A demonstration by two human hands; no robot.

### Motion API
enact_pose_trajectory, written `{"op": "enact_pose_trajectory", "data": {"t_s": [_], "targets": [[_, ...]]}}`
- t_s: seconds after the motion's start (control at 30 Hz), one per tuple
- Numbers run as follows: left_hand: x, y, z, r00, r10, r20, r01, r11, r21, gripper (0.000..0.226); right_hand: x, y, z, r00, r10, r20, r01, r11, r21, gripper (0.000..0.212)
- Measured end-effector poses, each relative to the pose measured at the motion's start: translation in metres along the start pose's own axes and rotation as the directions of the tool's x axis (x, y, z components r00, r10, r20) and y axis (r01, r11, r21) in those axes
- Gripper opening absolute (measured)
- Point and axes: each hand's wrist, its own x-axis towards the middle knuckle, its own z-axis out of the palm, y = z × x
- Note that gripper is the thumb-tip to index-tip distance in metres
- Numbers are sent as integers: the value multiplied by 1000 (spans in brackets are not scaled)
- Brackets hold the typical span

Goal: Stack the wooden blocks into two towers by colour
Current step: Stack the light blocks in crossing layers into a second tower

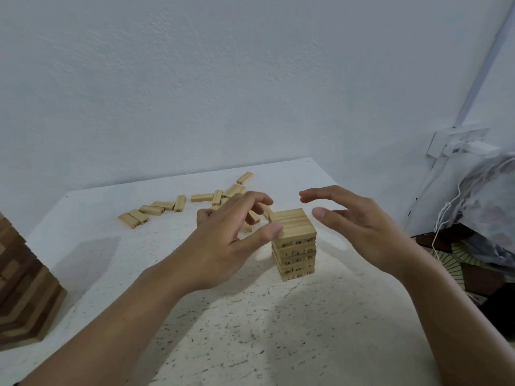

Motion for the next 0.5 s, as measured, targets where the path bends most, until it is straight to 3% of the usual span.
{"op": "enact_pose_trajectory", "data": {"t_s": [0.17, 0.33, 0.5], "targets": [[-3, -3, -11, 989, 6, -151, -18, 997, -77, 39, 1, -14, 7, 989, -91, -114, 75, 987, -140, 35], [-13, -15, -30, 965, -52, -258, 26, 994, -102, 17, -1, -35, 19, 941, -274, -199, 229, 948, -220, 21], [-35, -41, -45, 933, -131, -336, 125, 991, -41, 12, -4, -66, 39, 905, -381, -189, 345, 917, -199, 19]]}}
